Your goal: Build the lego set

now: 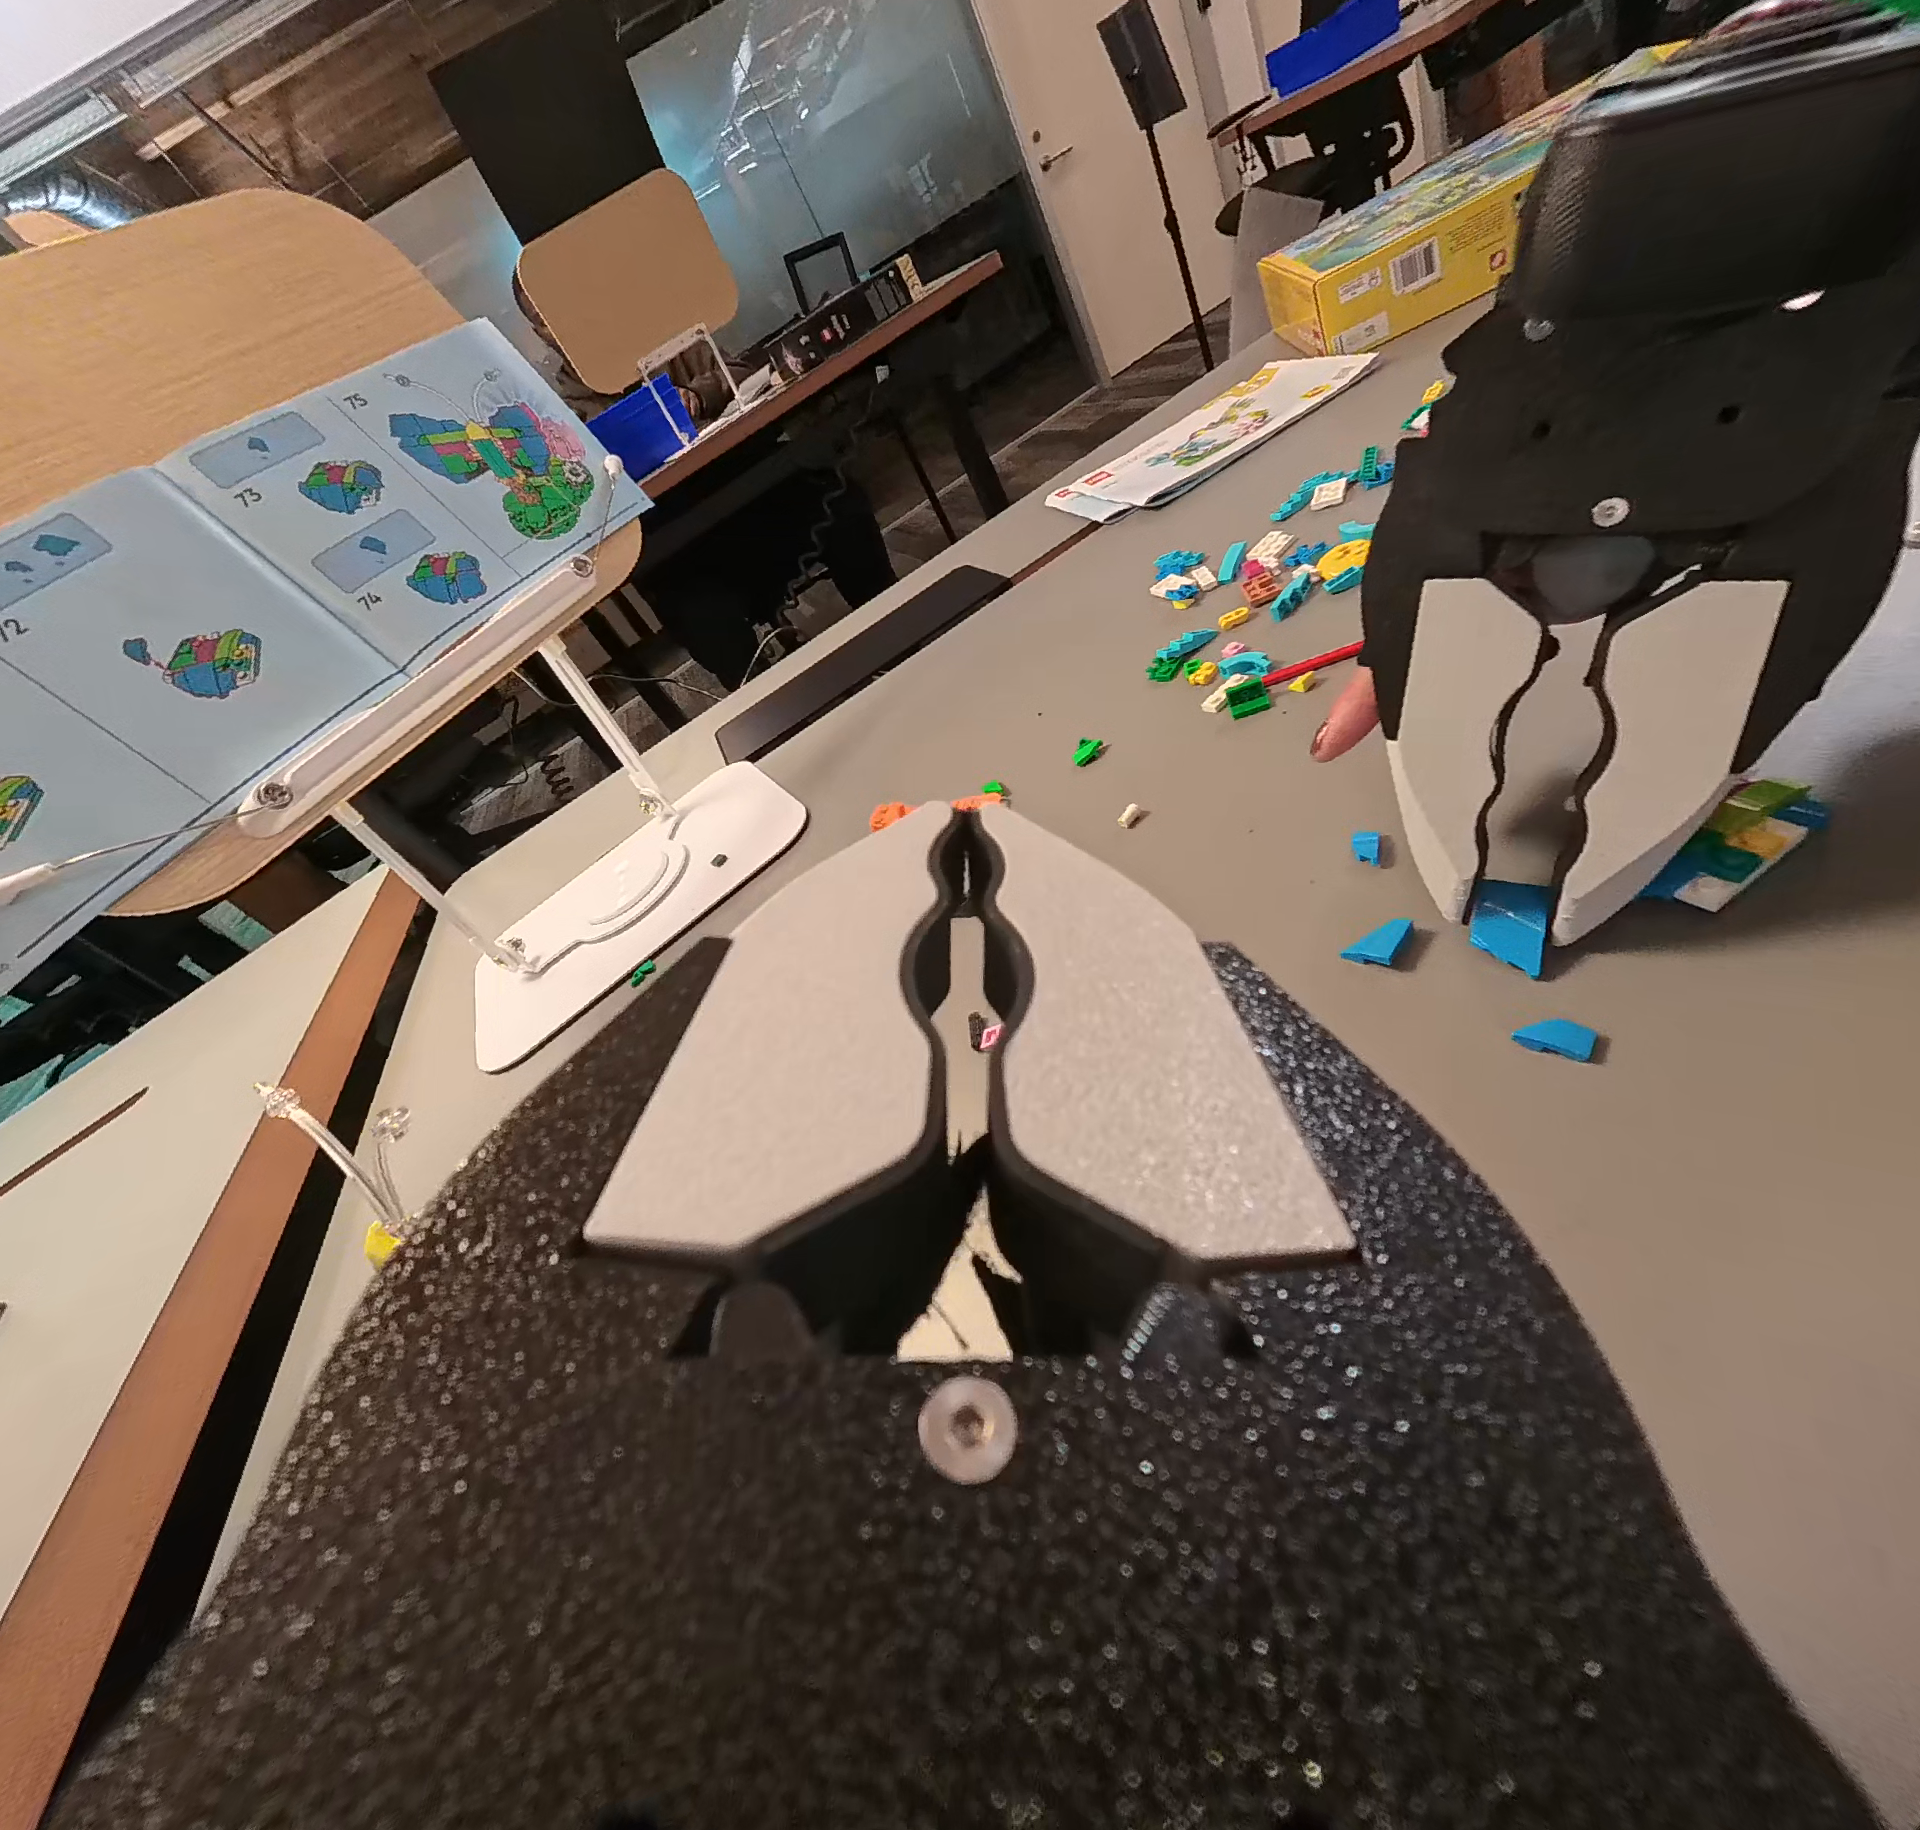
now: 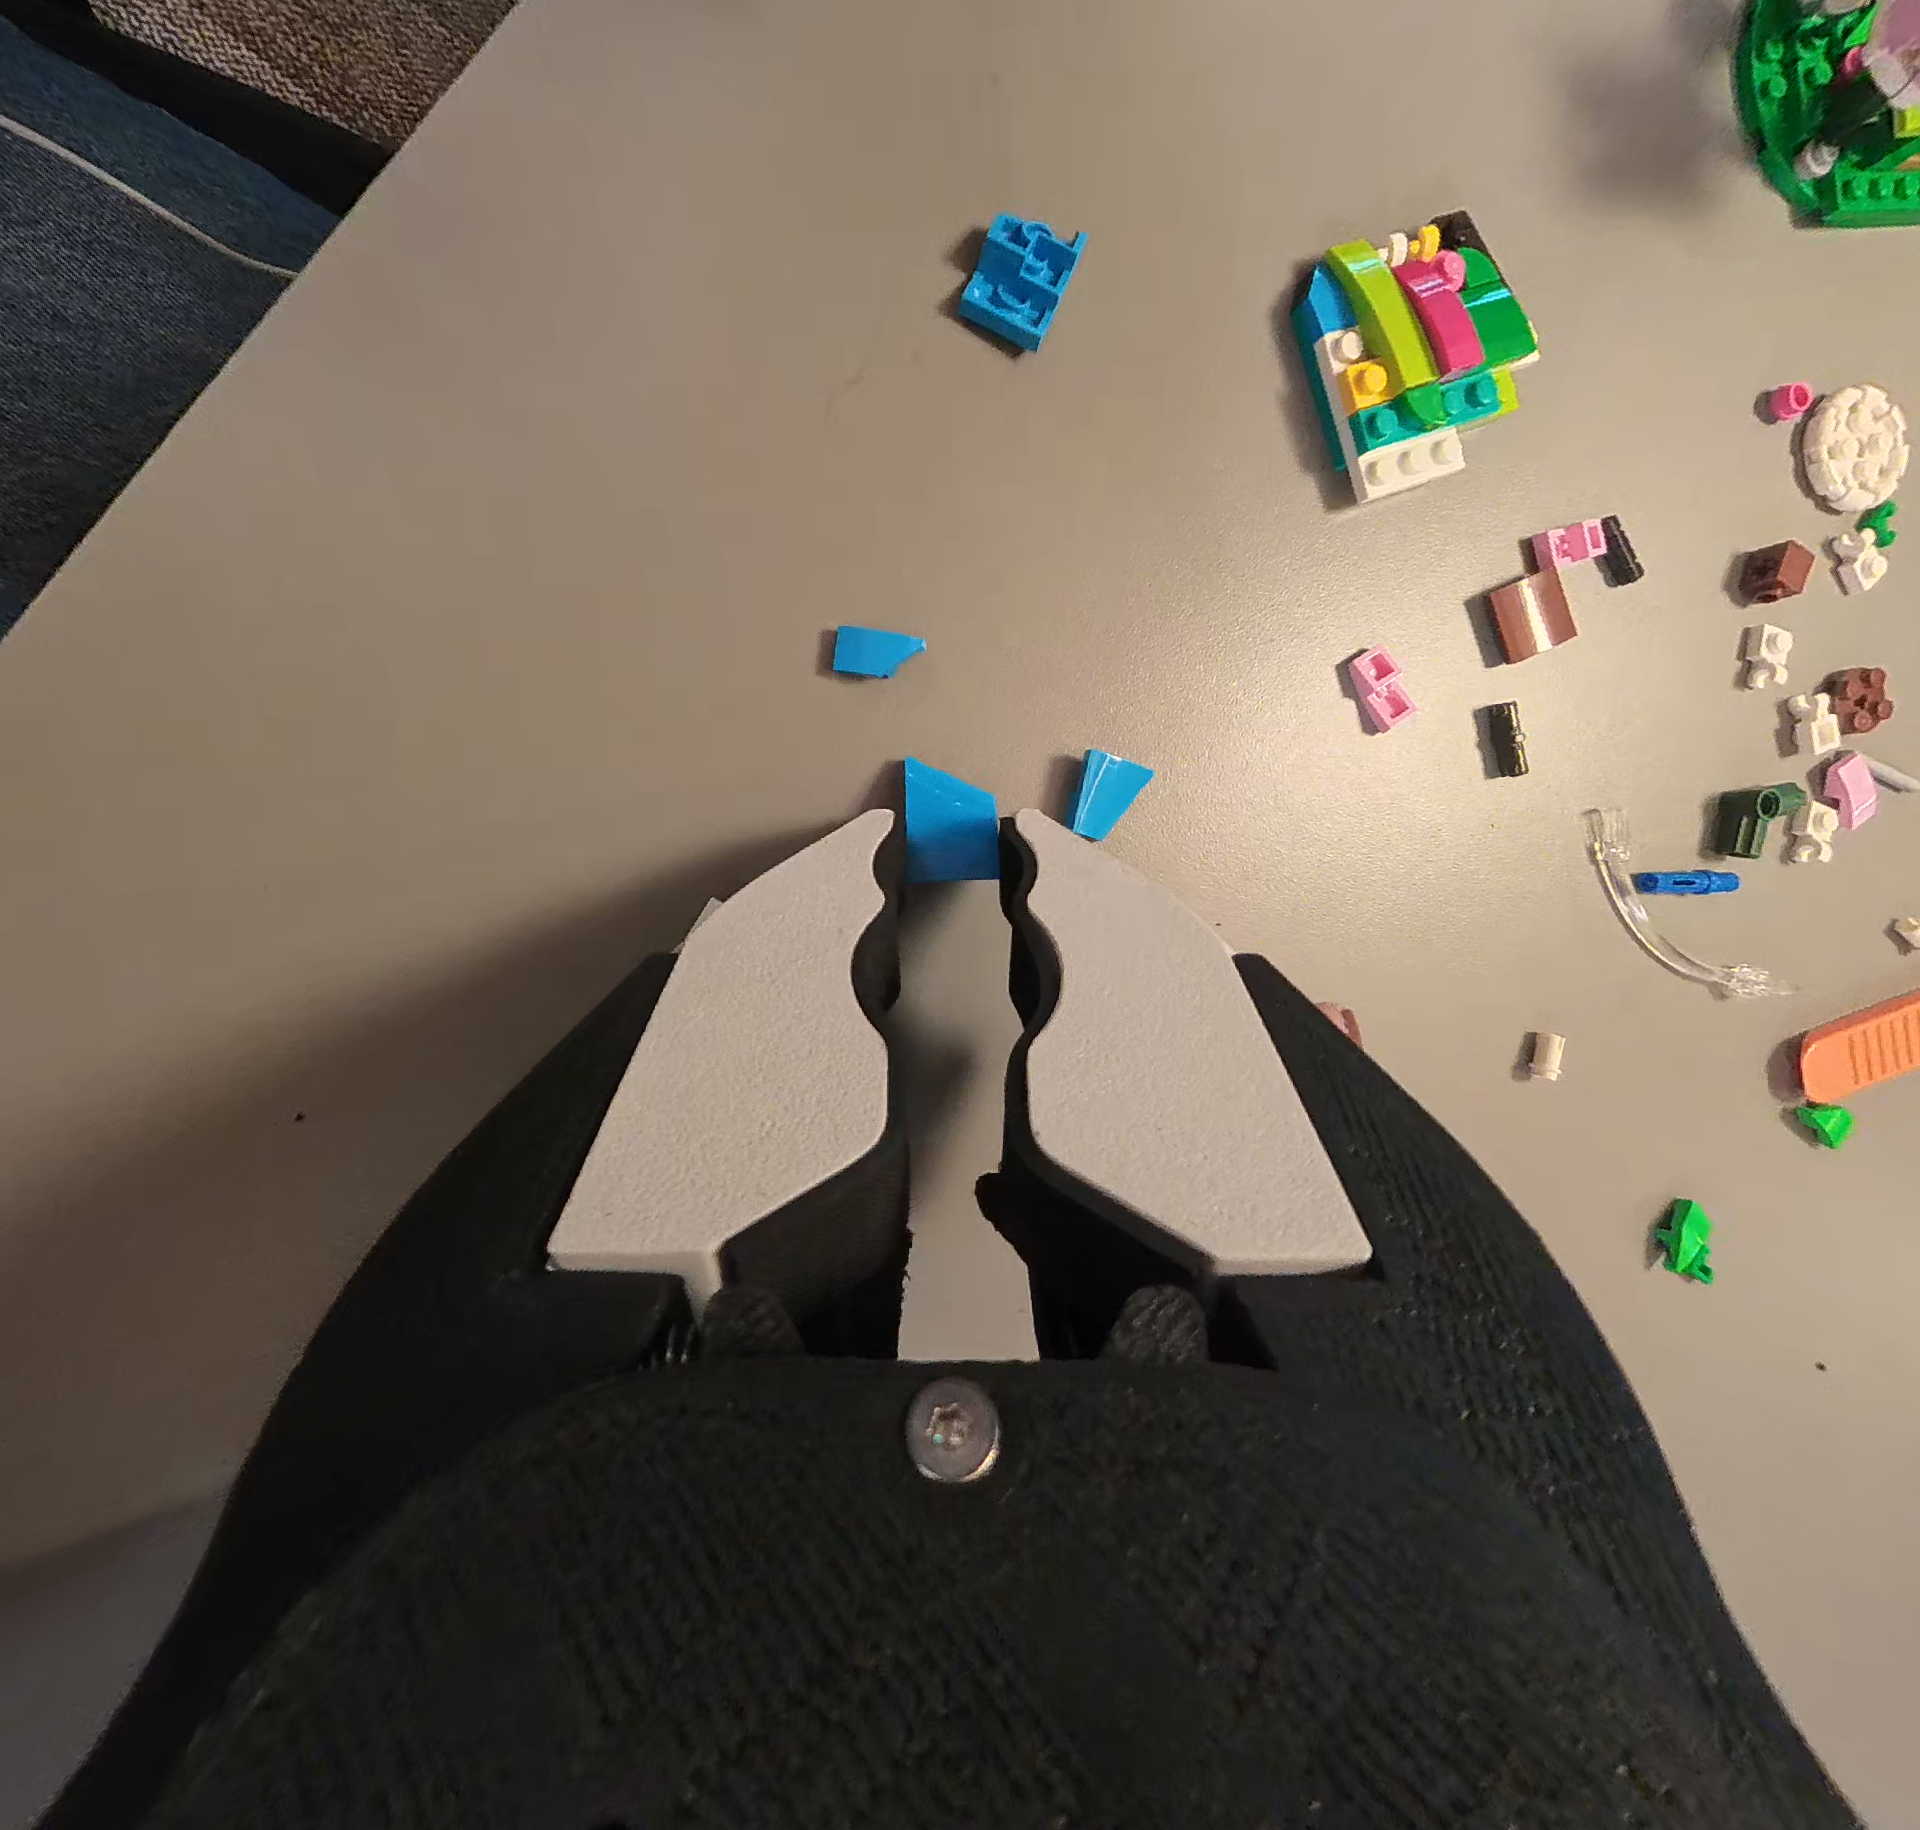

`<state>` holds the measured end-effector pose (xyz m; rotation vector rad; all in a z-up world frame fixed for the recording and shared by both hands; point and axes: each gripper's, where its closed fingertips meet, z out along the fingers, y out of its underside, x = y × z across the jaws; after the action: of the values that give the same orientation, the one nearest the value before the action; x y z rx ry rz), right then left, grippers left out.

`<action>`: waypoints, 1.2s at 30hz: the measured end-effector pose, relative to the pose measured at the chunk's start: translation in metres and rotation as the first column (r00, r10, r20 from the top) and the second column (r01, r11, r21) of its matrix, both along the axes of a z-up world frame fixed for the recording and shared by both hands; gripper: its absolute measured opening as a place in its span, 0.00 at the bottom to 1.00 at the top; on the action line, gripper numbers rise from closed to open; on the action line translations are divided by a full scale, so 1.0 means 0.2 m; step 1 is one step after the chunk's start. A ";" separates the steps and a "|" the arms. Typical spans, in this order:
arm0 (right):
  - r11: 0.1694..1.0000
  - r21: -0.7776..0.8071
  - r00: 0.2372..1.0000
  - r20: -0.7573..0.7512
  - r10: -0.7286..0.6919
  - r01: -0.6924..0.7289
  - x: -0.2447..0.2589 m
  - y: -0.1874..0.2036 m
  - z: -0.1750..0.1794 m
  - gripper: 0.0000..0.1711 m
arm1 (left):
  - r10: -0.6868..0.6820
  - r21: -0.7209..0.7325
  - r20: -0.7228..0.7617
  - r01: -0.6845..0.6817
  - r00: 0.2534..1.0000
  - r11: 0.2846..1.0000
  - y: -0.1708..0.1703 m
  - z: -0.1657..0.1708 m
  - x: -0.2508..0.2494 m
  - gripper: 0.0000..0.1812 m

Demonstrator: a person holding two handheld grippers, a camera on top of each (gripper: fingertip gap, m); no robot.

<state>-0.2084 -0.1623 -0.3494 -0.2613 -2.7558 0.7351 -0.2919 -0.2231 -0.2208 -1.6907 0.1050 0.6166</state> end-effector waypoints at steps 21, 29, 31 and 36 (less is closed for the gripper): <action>0.896 -0.290 0.930 -0.052 -0.365 0.335 -0.08 0.49 0.42 0.14 | -0.022 -0.027 0.012 0.022 1.000 0.999 0.01 -0.02 0.02 0.00; 0.421 -0.166 0.452 0.297 -0.841 0.892 -0.01 1.56 0.25 0.12 | -0.035 -0.031 0.000 0.035 0.999 0.999 0.03 0.00 0.04 0.00; 0.372 -0.114 0.388 0.340 -0.857 0.921 0.02 1.64 0.15 0.14 | -0.039 -0.037 0.000 0.039 0.999 0.999 0.03 -0.01 0.05 0.00; 0.377 0.001 0.363 0.270 -0.892 0.926 0.02 1.71 0.01 0.19 | -0.047 -0.045 0.012 0.047 0.999 0.998 0.04 -0.03 0.05 0.00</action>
<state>-0.2040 0.1801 -0.3483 -1.8507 -2.1093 0.5615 -0.2821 -0.2149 -0.2259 -1.7302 0.1511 0.5732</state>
